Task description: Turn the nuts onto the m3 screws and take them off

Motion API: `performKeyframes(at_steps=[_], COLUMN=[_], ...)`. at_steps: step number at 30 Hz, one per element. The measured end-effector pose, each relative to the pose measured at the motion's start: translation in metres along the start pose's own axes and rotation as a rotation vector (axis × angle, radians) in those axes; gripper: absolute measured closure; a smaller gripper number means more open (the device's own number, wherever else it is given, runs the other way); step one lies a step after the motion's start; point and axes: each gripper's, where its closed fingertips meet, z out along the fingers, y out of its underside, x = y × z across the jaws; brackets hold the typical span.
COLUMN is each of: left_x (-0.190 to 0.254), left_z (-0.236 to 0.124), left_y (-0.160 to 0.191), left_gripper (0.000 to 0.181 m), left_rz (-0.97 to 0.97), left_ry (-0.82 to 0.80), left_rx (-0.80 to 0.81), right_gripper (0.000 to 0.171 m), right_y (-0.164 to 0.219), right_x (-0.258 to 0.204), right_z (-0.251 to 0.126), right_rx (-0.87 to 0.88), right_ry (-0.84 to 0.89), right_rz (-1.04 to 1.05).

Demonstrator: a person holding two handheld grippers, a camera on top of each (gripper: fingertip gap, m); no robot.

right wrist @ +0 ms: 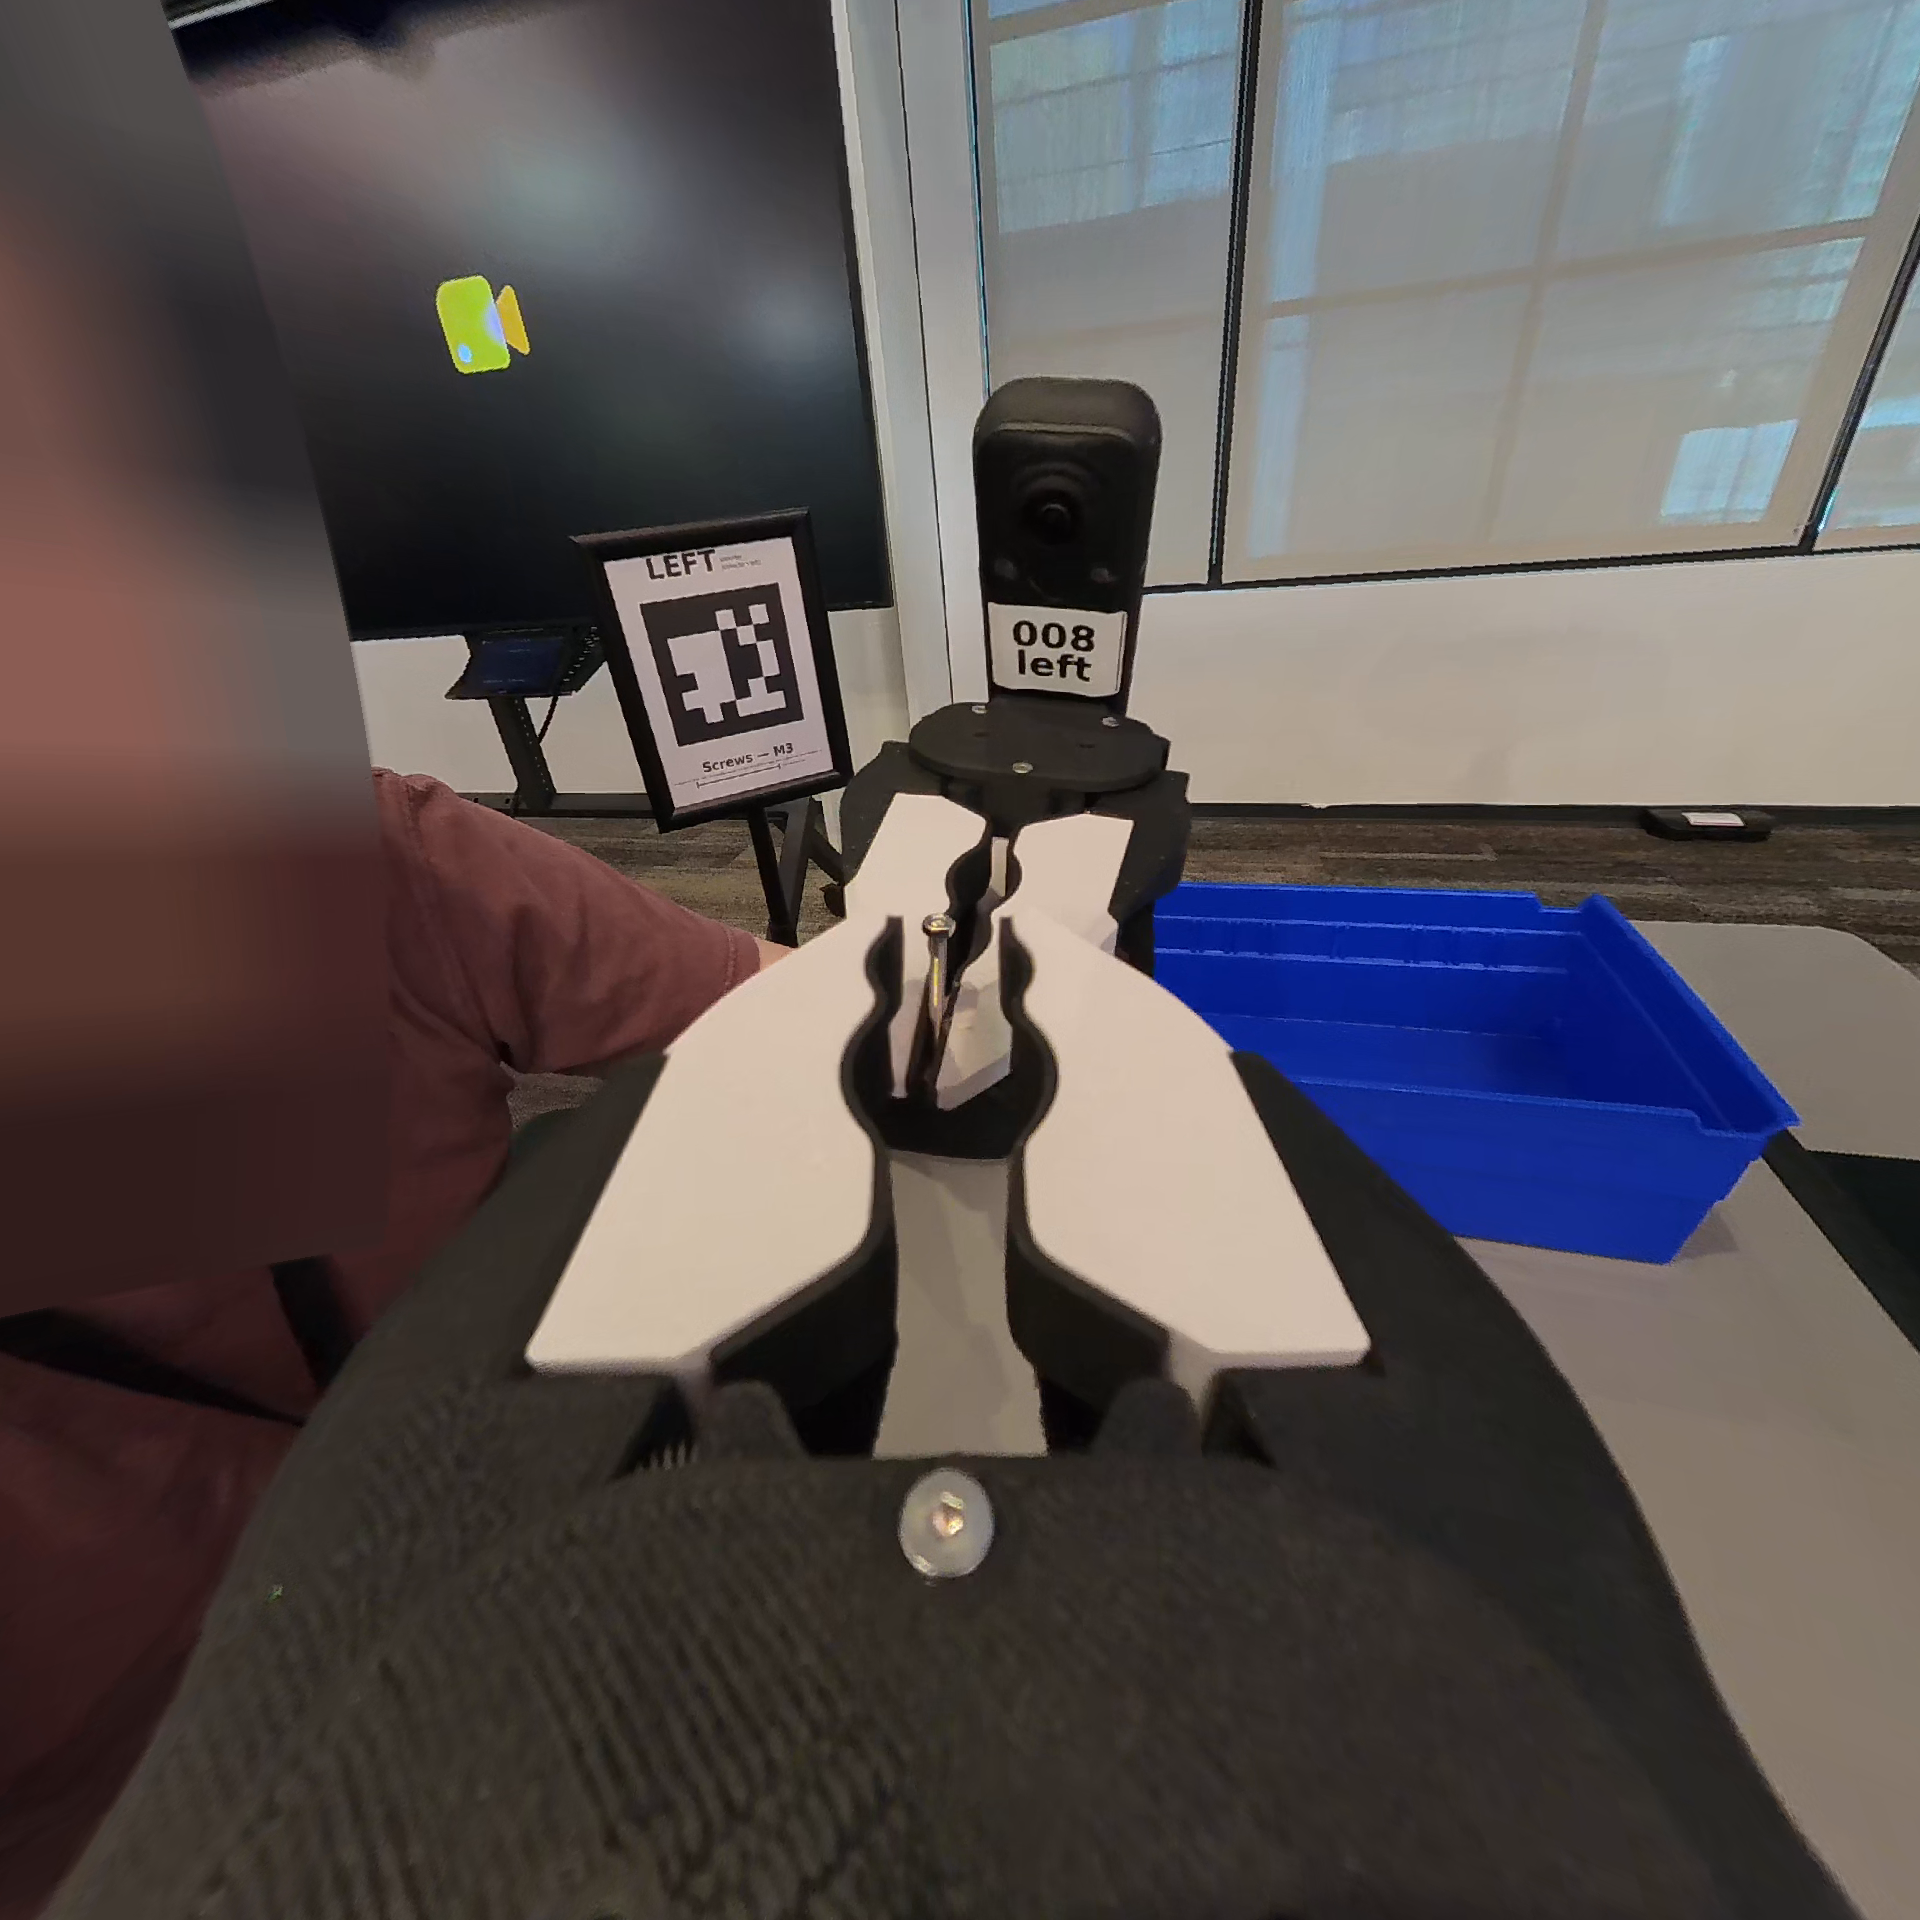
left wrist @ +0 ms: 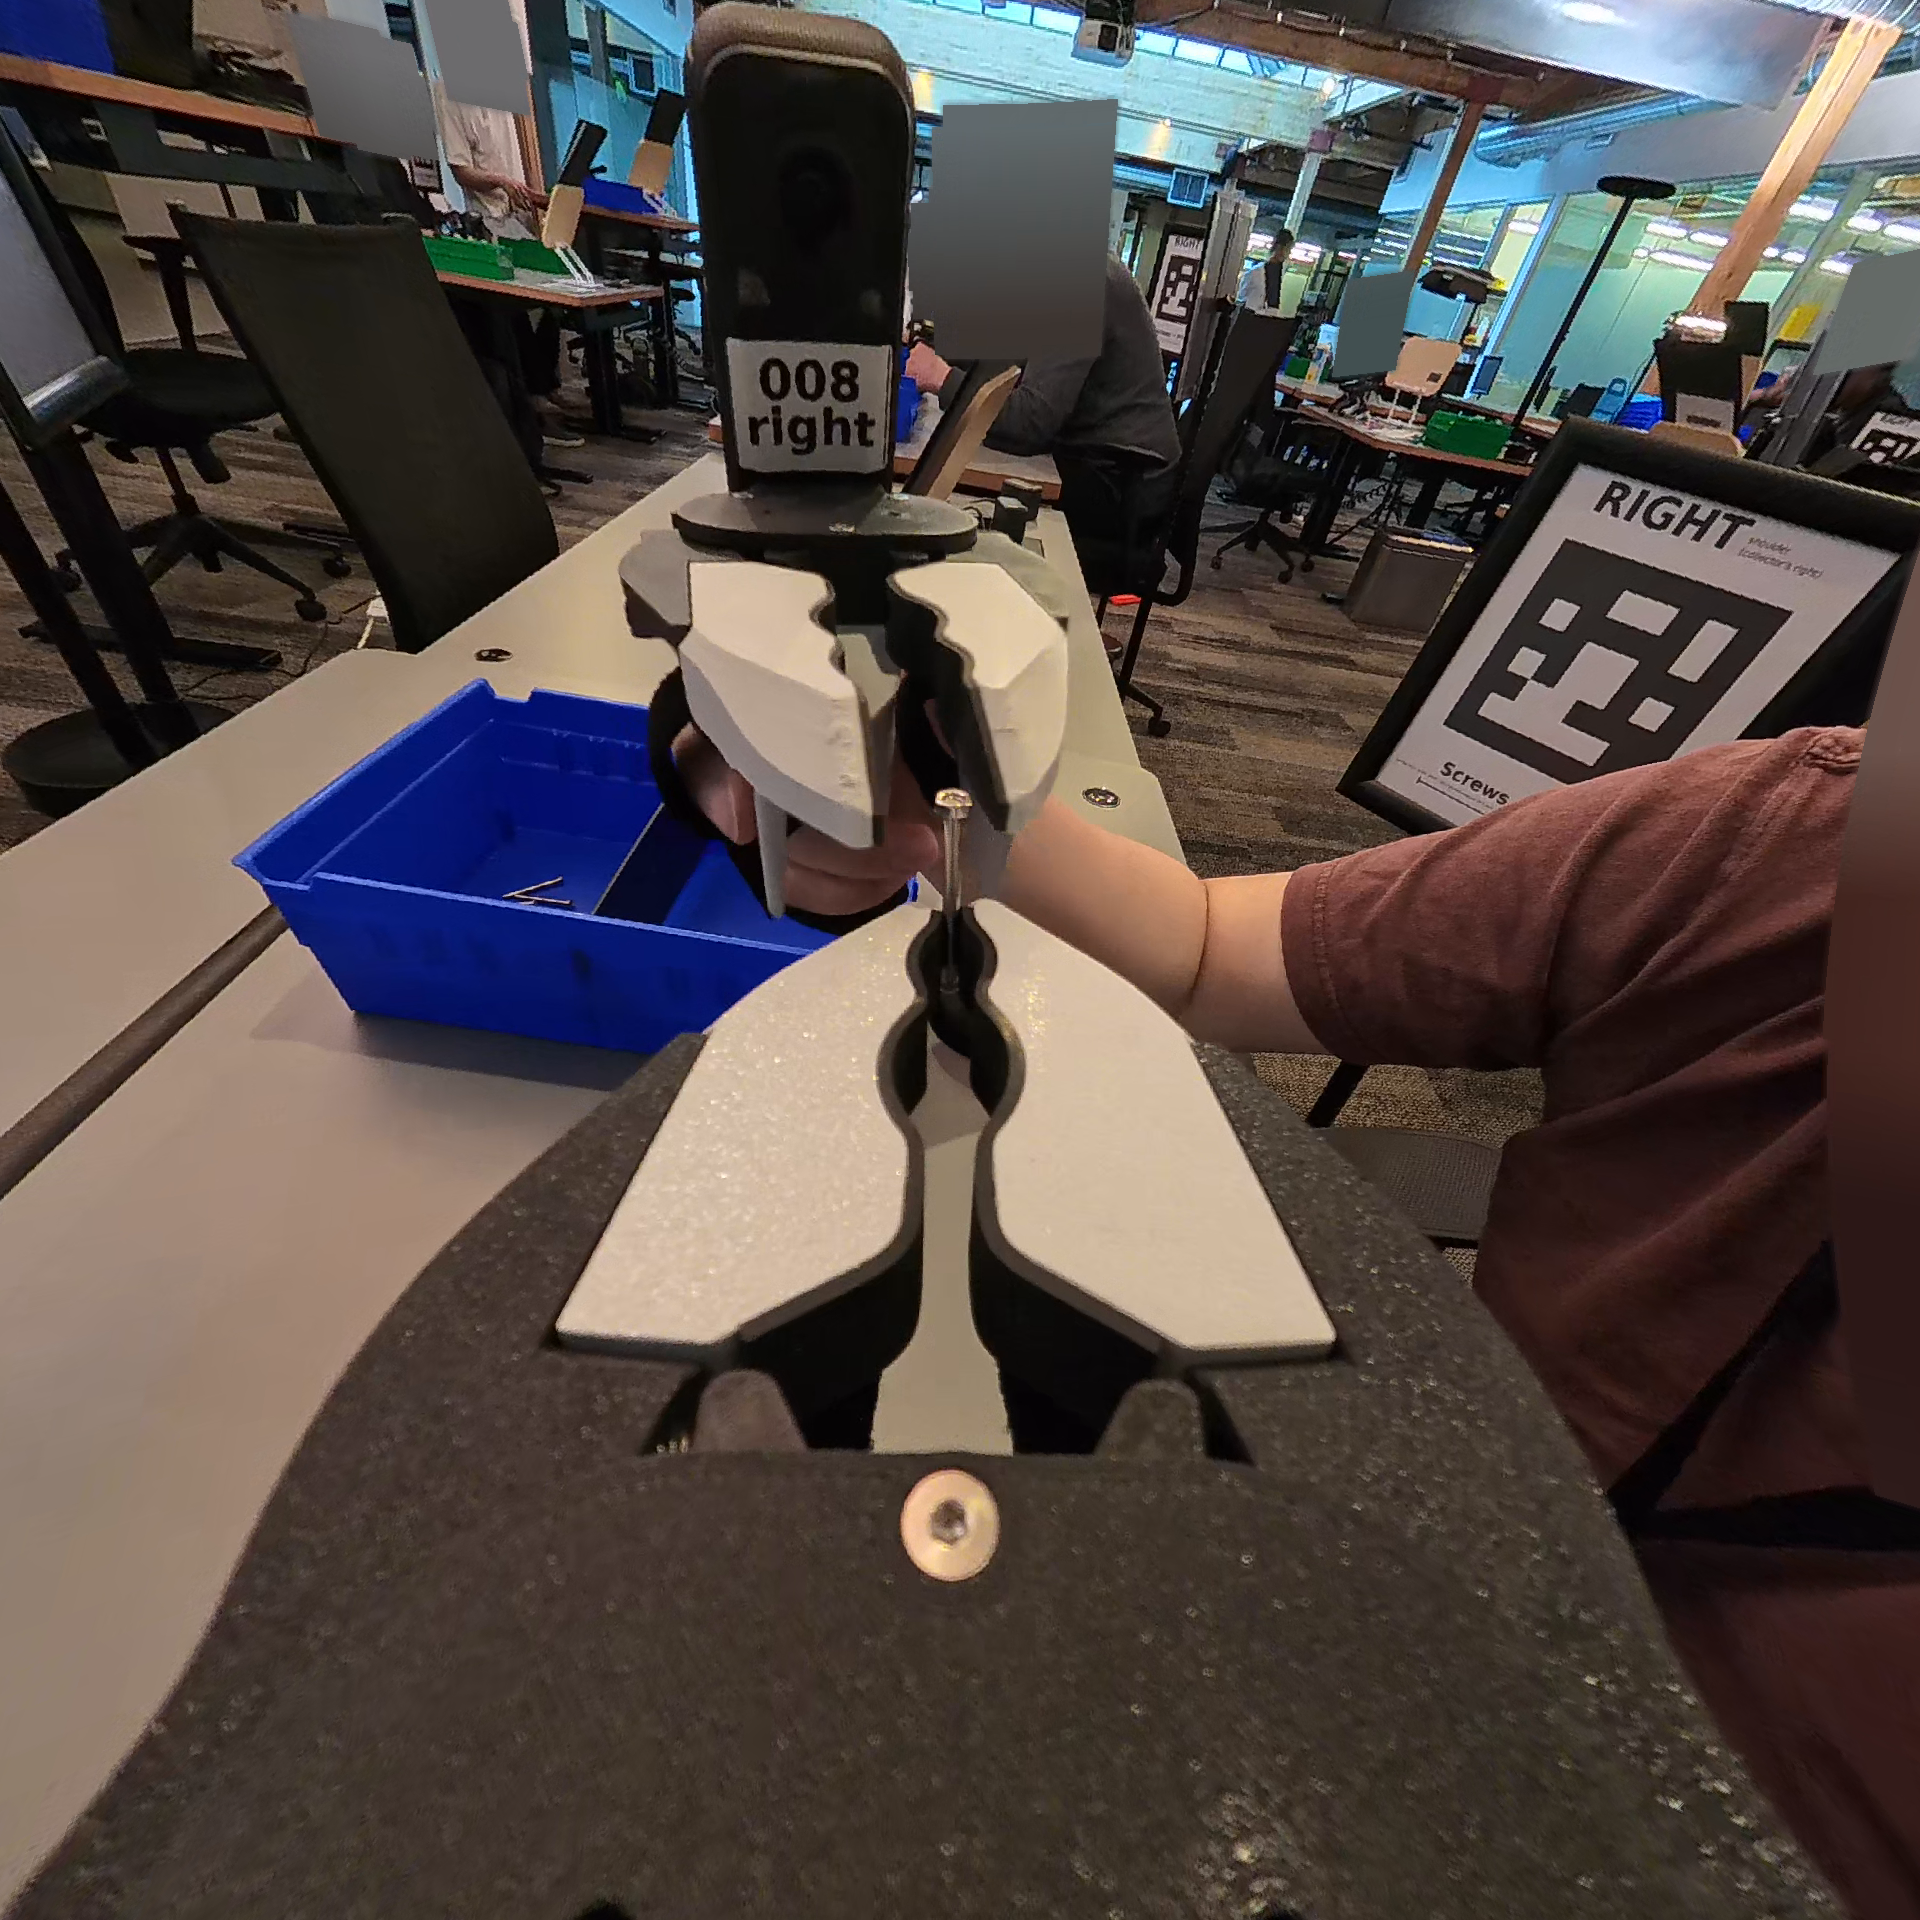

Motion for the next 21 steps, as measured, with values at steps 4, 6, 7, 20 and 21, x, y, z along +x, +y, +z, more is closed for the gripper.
performKeyframes(at_steps=[4,6,7,20,21], left_x=[-0.0002,-0.0003,-0.0003,0.0045,0.0062], left_z=[0.0005,0.0006,0.0007,0.0028,0.0031], left_y=[0.0007,0.0012,0.0011,0.0038,0.0039], left_gripper=[0.179,0.179,0.179,0.179,0.179], left_rz=[-0.002,-0.002,-0.002,-0.022,-0.025], left_ry=[0.001,0.000,0.000,0.043,0.055], left_rx=[-0.002,-0.005,-0.004,-0.016,-0.016], right_gripper=[0.156,0.157,0.158,0.165,0.165], right_y=[0.0005,0.0012,0.0013,0.0030,0.0029], right_x=[0.0006,0.0009,0.0007,-0.0059,-0.0074], right_z=[-0.0003,-0.0001,-0.0001,-0.0019,-0.0020], right_rx=[-0.002,-0.005,-0.005,0.013,0.023], right_ry=[0.000,0.000,-0.002,-0.090,-0.113], right_rz=[0.002,0.002,0.002,0.016,0.027])
